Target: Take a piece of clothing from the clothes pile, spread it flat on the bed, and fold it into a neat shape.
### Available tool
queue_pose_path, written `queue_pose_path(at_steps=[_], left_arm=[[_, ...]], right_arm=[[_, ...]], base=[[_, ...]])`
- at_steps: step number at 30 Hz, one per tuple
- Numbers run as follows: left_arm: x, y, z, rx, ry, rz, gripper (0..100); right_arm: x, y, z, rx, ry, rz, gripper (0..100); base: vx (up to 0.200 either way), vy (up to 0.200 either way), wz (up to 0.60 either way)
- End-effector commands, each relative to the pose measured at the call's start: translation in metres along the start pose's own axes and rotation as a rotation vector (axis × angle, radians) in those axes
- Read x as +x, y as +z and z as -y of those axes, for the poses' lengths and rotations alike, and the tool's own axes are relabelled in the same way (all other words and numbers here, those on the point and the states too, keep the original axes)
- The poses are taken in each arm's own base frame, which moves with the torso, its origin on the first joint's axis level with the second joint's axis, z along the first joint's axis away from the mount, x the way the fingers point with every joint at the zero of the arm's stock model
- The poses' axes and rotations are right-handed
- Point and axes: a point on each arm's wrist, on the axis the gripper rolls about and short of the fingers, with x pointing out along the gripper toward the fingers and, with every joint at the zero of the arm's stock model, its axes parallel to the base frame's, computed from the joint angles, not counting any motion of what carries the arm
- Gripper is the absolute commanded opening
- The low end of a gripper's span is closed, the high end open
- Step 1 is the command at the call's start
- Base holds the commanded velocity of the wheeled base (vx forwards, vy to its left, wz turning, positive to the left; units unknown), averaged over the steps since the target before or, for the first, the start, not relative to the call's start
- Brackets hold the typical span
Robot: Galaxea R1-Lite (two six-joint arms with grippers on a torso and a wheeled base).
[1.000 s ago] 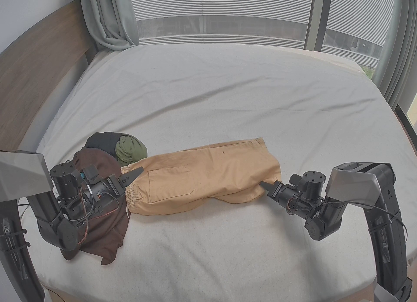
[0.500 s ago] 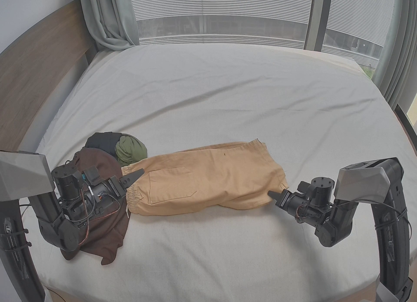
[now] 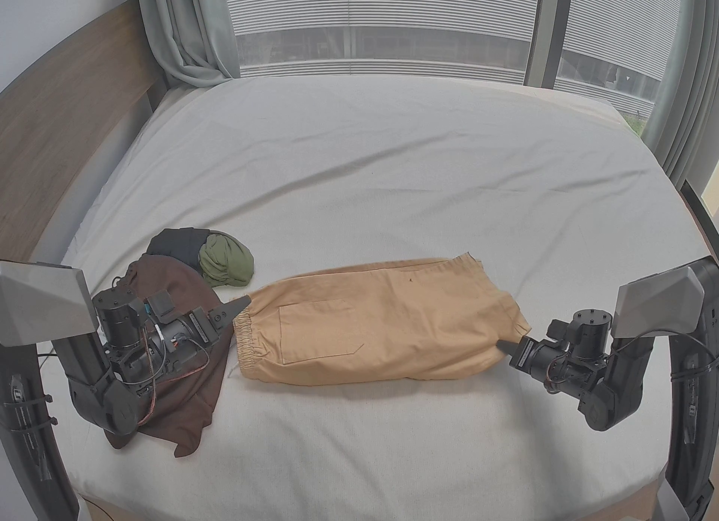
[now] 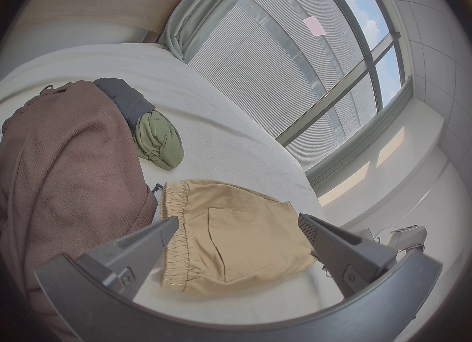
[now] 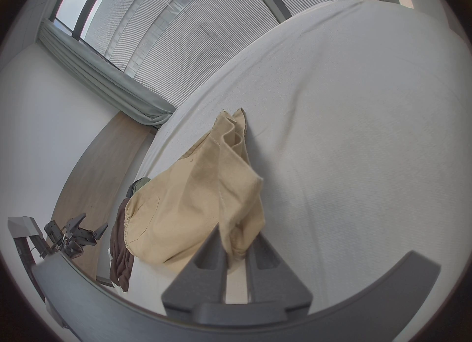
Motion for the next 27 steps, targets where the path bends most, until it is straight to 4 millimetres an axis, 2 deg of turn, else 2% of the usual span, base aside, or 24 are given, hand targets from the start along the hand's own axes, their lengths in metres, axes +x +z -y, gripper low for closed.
queue_pose_path(at_steps=[1,5,15,22,23,27], left_arm=[[0.0,-0.002,-0.001,-0.003,0.002,-0.006,100],[0.001,-0.004,0.002,-0.002,-0.005,-0.015,100],[0.005,-0.013,0.005,0.0,-0.016,-0.046,100],[0.007,-0.018,0.011,0.011,-0.037,-0.066,100],[0.007,-0.017,0.011,0.012,-0.037,-0.066,100],[0.007,-0.017,0.008,0.006,-0.032,-0.066,100]], right_arm=[[-0.015,0.0,0.007,0.003,-0.032,-0.003,0],[-0.027,-0.006,0.014,-0.006,-0.074,-0.035,0],[-0.05,-0.021,0.019,-0.039,-0.133,-0.119,0],[-0.053,-0.025,0.021,-0.06,-0.142,-0.138,0],[-0.053,-0.025,0.021,-0.06,-0.142,-0.138,100],[-0.055,-0.025,0.019,-0.058,-0.141,-0.139,100]], base=[[0.0,0.0,0.0],[0.0,0.0,0.0],[0.0,0.0,0.0],[0.0,0.0,0.0],[0.0,0.0,0.0],[0.0,0.0,0.0]])
